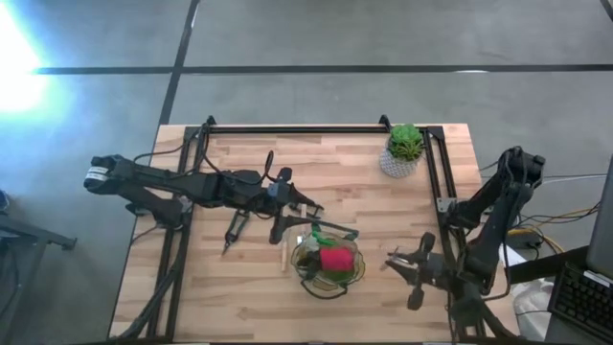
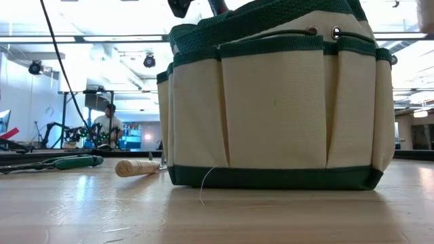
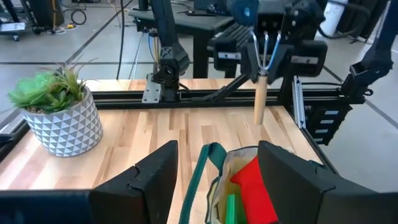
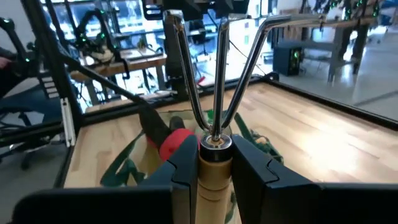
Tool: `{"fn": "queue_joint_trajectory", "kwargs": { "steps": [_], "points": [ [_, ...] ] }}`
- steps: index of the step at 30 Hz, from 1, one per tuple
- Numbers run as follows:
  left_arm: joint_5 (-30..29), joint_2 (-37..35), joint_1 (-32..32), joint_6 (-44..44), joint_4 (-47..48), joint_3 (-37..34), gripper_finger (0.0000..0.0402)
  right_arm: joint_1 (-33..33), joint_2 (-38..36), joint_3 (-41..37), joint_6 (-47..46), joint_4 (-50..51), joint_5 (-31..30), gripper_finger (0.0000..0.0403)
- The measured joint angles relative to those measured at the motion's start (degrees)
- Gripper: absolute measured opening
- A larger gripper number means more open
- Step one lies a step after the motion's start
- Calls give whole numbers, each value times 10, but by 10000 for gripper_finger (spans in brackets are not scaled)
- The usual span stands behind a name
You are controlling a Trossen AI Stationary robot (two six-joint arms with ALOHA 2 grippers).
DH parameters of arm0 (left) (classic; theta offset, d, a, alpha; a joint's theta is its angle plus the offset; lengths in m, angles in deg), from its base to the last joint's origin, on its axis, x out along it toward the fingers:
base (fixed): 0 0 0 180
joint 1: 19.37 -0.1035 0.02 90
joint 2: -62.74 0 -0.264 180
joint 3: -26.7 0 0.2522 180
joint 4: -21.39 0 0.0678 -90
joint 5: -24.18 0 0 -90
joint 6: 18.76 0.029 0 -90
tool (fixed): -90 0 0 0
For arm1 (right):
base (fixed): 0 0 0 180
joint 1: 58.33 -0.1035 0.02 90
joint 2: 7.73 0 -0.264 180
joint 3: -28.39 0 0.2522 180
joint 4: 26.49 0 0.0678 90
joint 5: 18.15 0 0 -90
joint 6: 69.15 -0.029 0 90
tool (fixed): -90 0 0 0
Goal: Pick & Place Garden tools in Gardening bag
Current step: Put the right brown hand rake into the white gardening bag
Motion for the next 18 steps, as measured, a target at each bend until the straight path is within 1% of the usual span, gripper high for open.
{"fn": "queue_joint_trajectory", "kwargs": {
  "steps": [4,8,14,18],
  "points": [
    [-4,0,0,0,-1,0,223,-5,16,-31,-2,-45,-12,54],
    [-4,0,-1,1,-5,0,223,-2,29,-37,12,-71,-8,54],
    [-4,0,-1,12,-11,0,223,4,30,-34,42,-72,45,54],
    [-4,0,-1,12,-11,0,223,16,24,-33,64,-93,84,54]
  ]
}}
